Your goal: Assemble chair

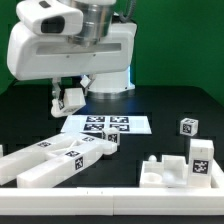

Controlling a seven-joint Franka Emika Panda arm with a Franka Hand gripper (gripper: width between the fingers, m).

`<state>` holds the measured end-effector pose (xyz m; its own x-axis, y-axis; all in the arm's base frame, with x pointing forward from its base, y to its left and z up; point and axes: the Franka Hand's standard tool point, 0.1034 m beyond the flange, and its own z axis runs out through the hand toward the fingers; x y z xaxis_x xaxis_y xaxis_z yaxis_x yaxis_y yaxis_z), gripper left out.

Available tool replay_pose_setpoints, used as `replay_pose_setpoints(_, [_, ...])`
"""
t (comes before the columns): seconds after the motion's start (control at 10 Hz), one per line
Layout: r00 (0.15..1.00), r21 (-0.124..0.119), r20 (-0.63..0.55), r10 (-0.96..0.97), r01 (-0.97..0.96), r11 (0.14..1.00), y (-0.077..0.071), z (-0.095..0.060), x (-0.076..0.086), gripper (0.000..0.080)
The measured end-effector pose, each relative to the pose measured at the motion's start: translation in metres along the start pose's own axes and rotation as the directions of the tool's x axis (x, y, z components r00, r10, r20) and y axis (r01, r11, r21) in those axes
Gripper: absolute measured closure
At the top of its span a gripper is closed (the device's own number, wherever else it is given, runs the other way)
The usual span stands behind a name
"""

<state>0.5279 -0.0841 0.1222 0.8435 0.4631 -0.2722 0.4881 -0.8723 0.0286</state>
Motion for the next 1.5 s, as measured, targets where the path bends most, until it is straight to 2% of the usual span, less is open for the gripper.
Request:
replay_pose_setpoints(0.1, [0.997,0.057,-0.026,0.066,-0.064,0.996,-0.014,0.007,0.004,0.0515])
replay_pose_setpoints(0.2, [0.988,0.111,-0.077,0.131,-0.122,0.986,-0.028,-0.002,0.021,0.0515])
replay_pose_setpoints(0.3, [0.97,0.187,-0.124,0.21,-0.185,0.965,-0.042,-0.02,0.04,0.0515])
replay_pose_setpoints(0.4, [0.948,0.227,-0.17,0.269,-0.228,0.947,-0.047,-0.039,0.051,0.0515])
replay_pose_setpoints(0.5, [0.933,0.2,-0.237,0.269,-0.224,0.954,-0.042,-0.048,0.054,0.0515])
replay_pose_setpoints(0.8, [0.882,0.139,-0.38,0.279,-0.244,0.96,-0.029,-0.041,0.05,0.0515])
replay_pose_setpoints(0.9, [0.845,0.104,-0.457,0.278,-0.26,0.96,-0.022,-0.039,0.051,0.0515])
replay_pose_setpoints(1.0, [0.815,0.099,-0.501,0.293,-0.282,0.954,-0.026,-0.04,0.062,0.0515])
replay_pose_setpoints(1.1, [0.771,0.106,-0.556,0.312,-0.307,0.946,-0.032,-0.049,0.085,0.0515])
replay_pose_setpoints(1.2, [0.726,0.128,-0.601,0.335,-0.327,0.936,-0.036,-0.066,0.109,0.0515])
replay_pose_setpoints(1.3, [0.664,0.121,-0.663,0.347,-0.363,0.924,-0.027,-0.081,0.116,0.0515])
replay_pose_setpoints(1.4, [0.636,0.088,-0.695,0.335,-0.388,0.918,-0.024,-0.079,0.109,0.0515])
replay_pose_setpoints(1.5, [0.61,0.025,-0.737,0.292,-0.407,0.913,-0.016,-0.076,0.101,0.0515])
